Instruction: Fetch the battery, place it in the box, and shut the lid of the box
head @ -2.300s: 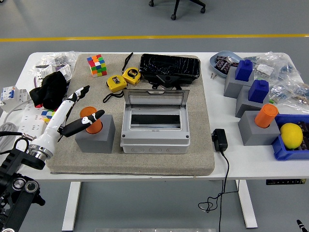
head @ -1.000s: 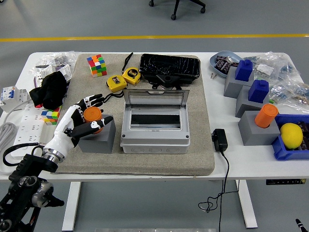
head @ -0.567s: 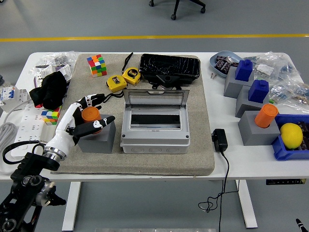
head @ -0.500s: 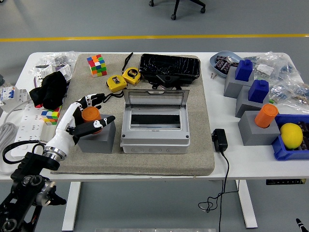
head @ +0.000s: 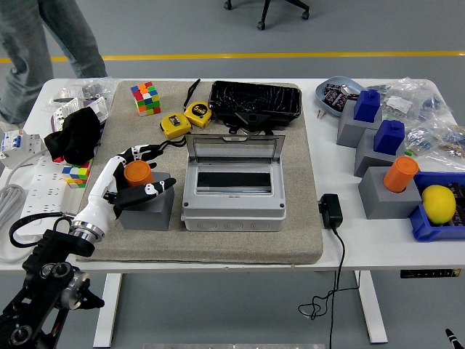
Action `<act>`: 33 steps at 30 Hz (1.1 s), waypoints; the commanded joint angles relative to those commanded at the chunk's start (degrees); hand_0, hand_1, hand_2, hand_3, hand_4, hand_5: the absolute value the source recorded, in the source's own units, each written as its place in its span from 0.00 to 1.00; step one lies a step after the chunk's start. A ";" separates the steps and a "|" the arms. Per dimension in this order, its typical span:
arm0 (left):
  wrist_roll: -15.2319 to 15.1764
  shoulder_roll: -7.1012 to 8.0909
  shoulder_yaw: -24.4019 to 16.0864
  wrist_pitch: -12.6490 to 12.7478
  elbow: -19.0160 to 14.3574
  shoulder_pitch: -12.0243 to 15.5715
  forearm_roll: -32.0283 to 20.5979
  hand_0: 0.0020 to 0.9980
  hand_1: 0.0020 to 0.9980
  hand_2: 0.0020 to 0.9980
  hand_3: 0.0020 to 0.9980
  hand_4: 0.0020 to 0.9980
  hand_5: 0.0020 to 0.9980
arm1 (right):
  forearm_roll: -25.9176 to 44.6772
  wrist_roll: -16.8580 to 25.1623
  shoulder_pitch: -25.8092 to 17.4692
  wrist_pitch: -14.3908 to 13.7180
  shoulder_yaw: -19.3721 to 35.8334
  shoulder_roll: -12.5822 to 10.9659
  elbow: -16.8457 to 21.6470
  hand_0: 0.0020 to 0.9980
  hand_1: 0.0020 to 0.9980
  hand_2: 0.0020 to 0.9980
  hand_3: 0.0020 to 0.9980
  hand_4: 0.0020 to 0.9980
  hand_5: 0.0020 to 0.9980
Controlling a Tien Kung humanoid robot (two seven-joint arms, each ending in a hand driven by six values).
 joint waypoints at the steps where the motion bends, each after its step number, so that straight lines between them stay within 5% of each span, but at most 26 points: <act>1: -0.01 -0.01 0.06 0.07 0.04 0.01 -0.05 0.76 0.83 0.72 0.70 1.00 0.00 | 0.01 0.00 -0.02 -0.01 -0.04 0.00 -0.01 0.67 0.59 0.60 0.65 1.00 1.00; 4: -0.02 -0.03 0.26 0.38 0.17 -0.02 -0.10 0.76 0.83 0.72 0.70 1.00 0.00 | 0.03 0.01 -0.06 -0.04 -0.03 0.01 -0.05 0.67 0.59 0.60 0.65 1.00 1.00; 5: -0.02 -0.02 0.30 0.44 0.21 -0.03 -0.13 0.56 0.73 0.66 0.68 1.00 0.00 | 0.02 0.01 -0.06 -0.04 -0.01 0.00 -0.04 0.67 0.59 0.60 0.65 1.00 1.00; 10: -0.05 0.01 0.59 0.94 0.35 -0.16 -0.28 0.56 0.73 0.66 0.68 1.00 0.00 | -0.02 0.03 -0.03 0.01 0.01 -0.08 -0.01 0.67 0.59 0.60 0.65 1.00 1.00; 11: -0.04 0.01 0.64 1.01 0.36 -0.18 -0.27 0.31 0.54 0.51 0.55 1.00 0.00 | -0.01 0.03 -0.03 0.01 0.02 -0.09 -0.01 0.67 0.59 0.60 0.65 1.00 1.00; 16: 0.07 0.09 1.17 1.05 0.28 -0.34 -0.31 0.31 0.54 0.51 0.55 1.00 0.00 | -0.02 0.03 -0.03 0.01 0.08 -0.07 -0.03 0.67 0.59 0.60 0.65 1.00 1.00; 17: 0.09 0.07 1.24 1.01 0.35 -0.43 -0.41 0.22 0.38 0.40 0.40 1.00 0.00 | -0.01 0.02 -0.01 0.00 0.07 -0.07 -0.04 0.67 0.59 0.60 0.65 1.00 1.00; 22: 0.16 0.12 1.77 1.42 0.44 -0.78 -0.16 0.22 0.38 0.40 0.40 1.00 0.00 | -0.01 0.00 0.15 -0.01 0.14 -0.07 -0.04 0.67 0.59 0.60 0.65 1.00 1.00; 23: 0.16 0.12 1.81 1.53 0.46 -0.81 -0.13 0.17 0.30 0.29 0.26 1.00 0.00 | -0.01 0.00 0.16 -0.02 0.16 -0.07 -0.04 0.67 0.59 0.60 0.65 1.00 1.00; 28: 0.03 0.09 2.24 2.86 0.64 -1.05 0.30 0.17 0.30 0.29 0.26 1.00 0.00 | -0.02 -0.02 0.17 -0.02 0.24 -0.11 -0.04 0.67 0.59 0.60 0.65 1.00 1.00; 29: -0.02 0.09 2.35 3.17 0.70 -1.13 0.37 0.14 0.19 0.20 0.19 1.00 0.00 | -0.02 -0.02 0.16 -0.02 0.25 -0.12 -0.05 0.67 0.59 0.60 0.65 1.00 1.00; 33: -0.23 0.06 2.78 4.30 1.19 -1.51 0.50 0.14 0.19 0.20 0.19 1.00 0.00 | -0.08 -0.03 0.16 0.00 0.34 -0.12 -0.04 0.67 0.59 0.60 0.65 1.00 1.00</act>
